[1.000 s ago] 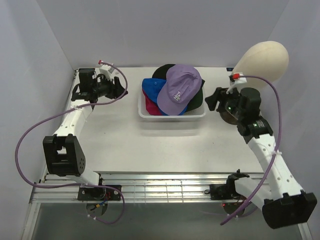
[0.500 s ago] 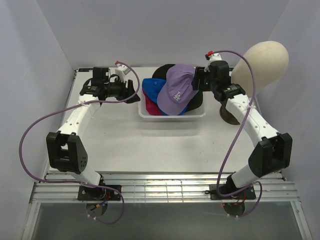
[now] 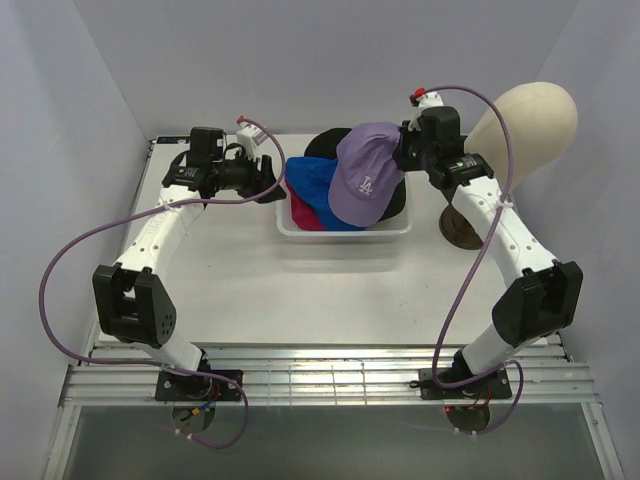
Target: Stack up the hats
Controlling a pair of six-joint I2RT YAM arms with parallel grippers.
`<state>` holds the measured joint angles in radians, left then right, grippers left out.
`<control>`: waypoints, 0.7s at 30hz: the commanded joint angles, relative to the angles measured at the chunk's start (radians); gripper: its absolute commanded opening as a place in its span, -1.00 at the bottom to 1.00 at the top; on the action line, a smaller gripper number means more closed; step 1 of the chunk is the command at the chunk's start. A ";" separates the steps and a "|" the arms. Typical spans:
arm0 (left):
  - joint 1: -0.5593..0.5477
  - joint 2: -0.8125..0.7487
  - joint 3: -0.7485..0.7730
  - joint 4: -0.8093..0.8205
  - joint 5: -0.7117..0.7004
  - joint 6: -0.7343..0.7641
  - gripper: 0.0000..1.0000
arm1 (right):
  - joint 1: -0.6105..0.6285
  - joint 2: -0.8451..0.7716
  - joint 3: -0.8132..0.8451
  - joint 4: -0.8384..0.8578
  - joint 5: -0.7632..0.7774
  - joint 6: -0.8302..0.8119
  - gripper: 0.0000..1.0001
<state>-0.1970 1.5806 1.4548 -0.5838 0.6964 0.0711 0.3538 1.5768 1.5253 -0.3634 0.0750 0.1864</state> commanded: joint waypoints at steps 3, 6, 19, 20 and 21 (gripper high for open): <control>-0.007 -0.005 0.045 -0.019 0.005 0.013 0.22 | -0.004 -0.067 0.292 -0.069 0.074 -0.070 -0.85; -0.010 -0.004 0.050 -0.019 0.014 0.010 0.22 | -0.003 -0.054 0.425 -0.118 0.107 -0.080 -0.85; -0.021 -0.011 0.047 -0.031 0.011 0.015 0.22 | -0.007 -0.102 0.725 -0.109 0.609 -0.298 -0.85; -0.021 -0.013 0.044 -0.033 0.011 0.015 0.22 | -0.007 -0.122 0.695 -0.112 0.632 -0.306 -0.85; -0.021 -0.013 0.044 -0.033 0.012 0.015 0.22 | -0.007 -0.139 0.672 -0.114 0.655 -0.312 -0.85</control>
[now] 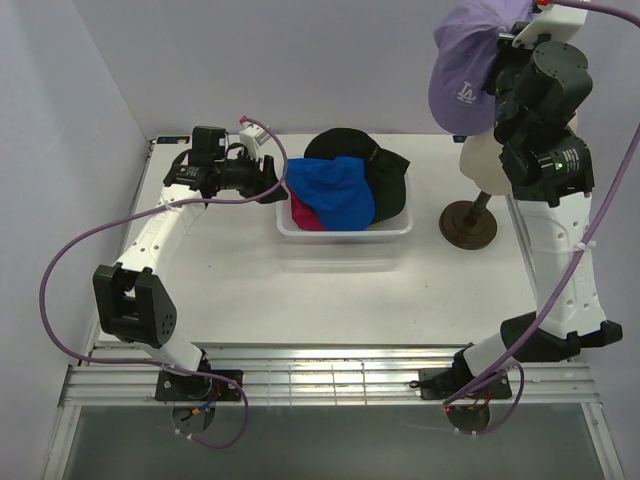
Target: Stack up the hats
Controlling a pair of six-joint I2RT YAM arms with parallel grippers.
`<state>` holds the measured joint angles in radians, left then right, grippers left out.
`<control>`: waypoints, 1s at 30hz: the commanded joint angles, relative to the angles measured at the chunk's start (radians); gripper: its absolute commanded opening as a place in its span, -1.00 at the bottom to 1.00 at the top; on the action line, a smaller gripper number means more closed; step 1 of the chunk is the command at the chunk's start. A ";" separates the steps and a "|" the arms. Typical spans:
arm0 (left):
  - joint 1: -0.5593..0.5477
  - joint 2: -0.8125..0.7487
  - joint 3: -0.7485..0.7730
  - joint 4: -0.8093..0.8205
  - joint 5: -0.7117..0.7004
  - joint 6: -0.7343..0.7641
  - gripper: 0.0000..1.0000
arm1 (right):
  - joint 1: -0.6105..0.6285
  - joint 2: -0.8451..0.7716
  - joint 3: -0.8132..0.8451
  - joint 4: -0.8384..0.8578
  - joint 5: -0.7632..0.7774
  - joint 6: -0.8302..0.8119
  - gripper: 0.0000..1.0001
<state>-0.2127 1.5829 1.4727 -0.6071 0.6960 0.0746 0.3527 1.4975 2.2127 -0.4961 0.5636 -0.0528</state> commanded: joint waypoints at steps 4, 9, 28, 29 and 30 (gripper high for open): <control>-0.010 -0.011 0.024 -0.010 0.017 0.005 0.22 | -0.006 -0.157 -0.099 0.019 0.255 -0.096 -0.84; -0.020 -0.009 0.017 -0.010 0.027 -0.002 0.22 | -0.030 -0.138 -0.108 0.021 0.318 -0.113 -0.85; -0.458 0.360 0.745 0.191 0.240 -0.250 0.96 | -0.023 -0.155 -0.150 0.019 -0.080 0.249 -0.85; -0.459 0.383 0.793 0.232 0.250 -0.278 0.96 | -0.023 -0.155 -0.151 0.019 -0.082 0.254 -0.85; -0.459 0.434 0.823 0.291 0.255 -0.304 0.96 | -0.023 -0.158 -0.157 0.021 -0.085 0.258 -0.85</control>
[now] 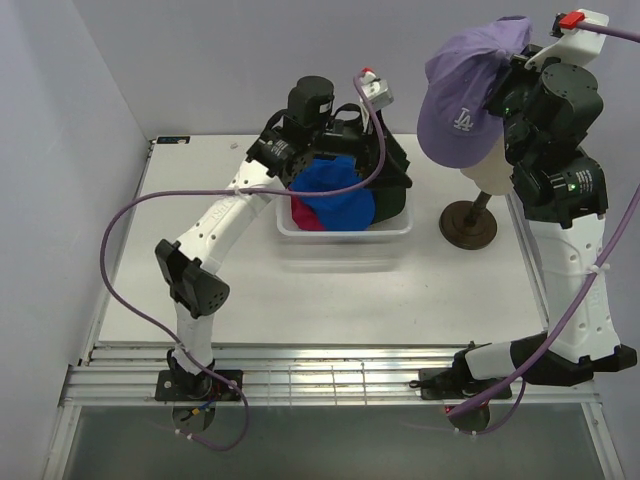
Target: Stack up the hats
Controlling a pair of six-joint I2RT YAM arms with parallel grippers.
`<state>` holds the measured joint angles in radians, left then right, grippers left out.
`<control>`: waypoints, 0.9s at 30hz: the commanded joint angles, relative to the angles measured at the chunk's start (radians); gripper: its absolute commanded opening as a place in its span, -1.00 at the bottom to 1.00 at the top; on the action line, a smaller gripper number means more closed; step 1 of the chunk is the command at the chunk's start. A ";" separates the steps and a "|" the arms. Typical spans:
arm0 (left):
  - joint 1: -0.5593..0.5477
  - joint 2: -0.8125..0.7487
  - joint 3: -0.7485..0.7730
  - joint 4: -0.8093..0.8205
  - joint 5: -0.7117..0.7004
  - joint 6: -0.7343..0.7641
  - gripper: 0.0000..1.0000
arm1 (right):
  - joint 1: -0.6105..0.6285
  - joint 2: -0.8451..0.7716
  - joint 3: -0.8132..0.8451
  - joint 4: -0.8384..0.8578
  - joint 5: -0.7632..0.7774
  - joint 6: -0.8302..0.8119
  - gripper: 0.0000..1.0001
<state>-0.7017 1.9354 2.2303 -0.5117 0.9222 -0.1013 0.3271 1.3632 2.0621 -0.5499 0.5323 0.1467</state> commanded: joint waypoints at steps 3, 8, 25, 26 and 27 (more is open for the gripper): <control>0.025 0.141 0.146 0.257 0.014 -0.178 0.96 | 0.003 -0.032 -0.023 0.087 -0.063 0.071 -0.85; 0.025 0.197 0.140 0.289 -0.045 -0.152 0.96 | 0.003 -0.041 -0.028 0.096 -0.072 0.074 -0.85; 0.024 0.272 0.172 0.671 0.129 -0.492 -0.29 | 0.003 -0.078 -0.109 0.133 -0.063 0.067 -0.85; 0.024 0.269 0.172 0.673 0.135 -0.506 -0.59 | 0.003 -0.078 -0.112 0.133 -0.063 0.067 -0.85; 0.024 0.267 0.169 0.667 0.139 -0.511 -0.72 | 0.004 -0.078 -0.115 0.133 -0.064 0.068 -0.85</control>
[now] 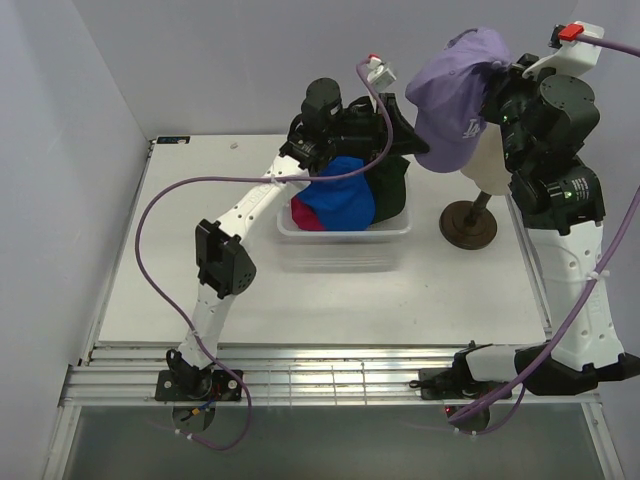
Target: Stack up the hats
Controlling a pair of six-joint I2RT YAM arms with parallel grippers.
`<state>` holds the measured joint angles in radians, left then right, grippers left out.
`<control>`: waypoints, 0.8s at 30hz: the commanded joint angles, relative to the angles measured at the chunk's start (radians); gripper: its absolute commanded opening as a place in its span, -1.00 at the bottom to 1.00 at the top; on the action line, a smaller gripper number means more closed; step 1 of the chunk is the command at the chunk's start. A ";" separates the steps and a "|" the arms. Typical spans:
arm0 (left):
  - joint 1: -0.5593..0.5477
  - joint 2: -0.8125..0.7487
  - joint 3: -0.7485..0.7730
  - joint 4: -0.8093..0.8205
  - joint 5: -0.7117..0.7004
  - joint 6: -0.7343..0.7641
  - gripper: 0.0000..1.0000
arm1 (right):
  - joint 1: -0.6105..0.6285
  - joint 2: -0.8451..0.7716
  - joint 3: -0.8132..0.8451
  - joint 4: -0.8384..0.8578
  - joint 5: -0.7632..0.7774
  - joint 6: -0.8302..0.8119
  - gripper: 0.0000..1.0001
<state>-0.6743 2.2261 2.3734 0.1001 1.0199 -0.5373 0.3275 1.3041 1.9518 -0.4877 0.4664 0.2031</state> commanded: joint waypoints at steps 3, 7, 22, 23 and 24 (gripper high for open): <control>-0.004 -0.036 0.014 0.023 0.040 -0.095 -0.88 | 0.002 -0.019 -0.011 0.070 -0.006 0.009 -0.85; 0.005 -0.080 -0.055 -0.057 0.037 -0.174 -1.00 | 0.001 -0.029 -0.049 0.084 -0.084 -0.077 -0.83; 0.306 -0.319 -0.293 -0.109 0.052 -0.595 -1.00 | 0.024 -0.359 -0.637 0.320 -0.798 -0.634 0.72; 0.320 -0.325 -0.301 -0.109 0.058 -0.604 -1.00 | 0.034 -0.382 -0.693 0.431 -0.805 -0.637 0.61; 0.324 -0.332 -0.304 -0.099 0.063 -0.615 -1.00 | 0.048 -0.387 -0.788 0.473 -0.798 -0.646 0.57</control>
<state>-0.3374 2.0094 2.0693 -0.0673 1.0538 -1.0634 0.3462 0.9260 1.3247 -0.2531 -0.1928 -0.3714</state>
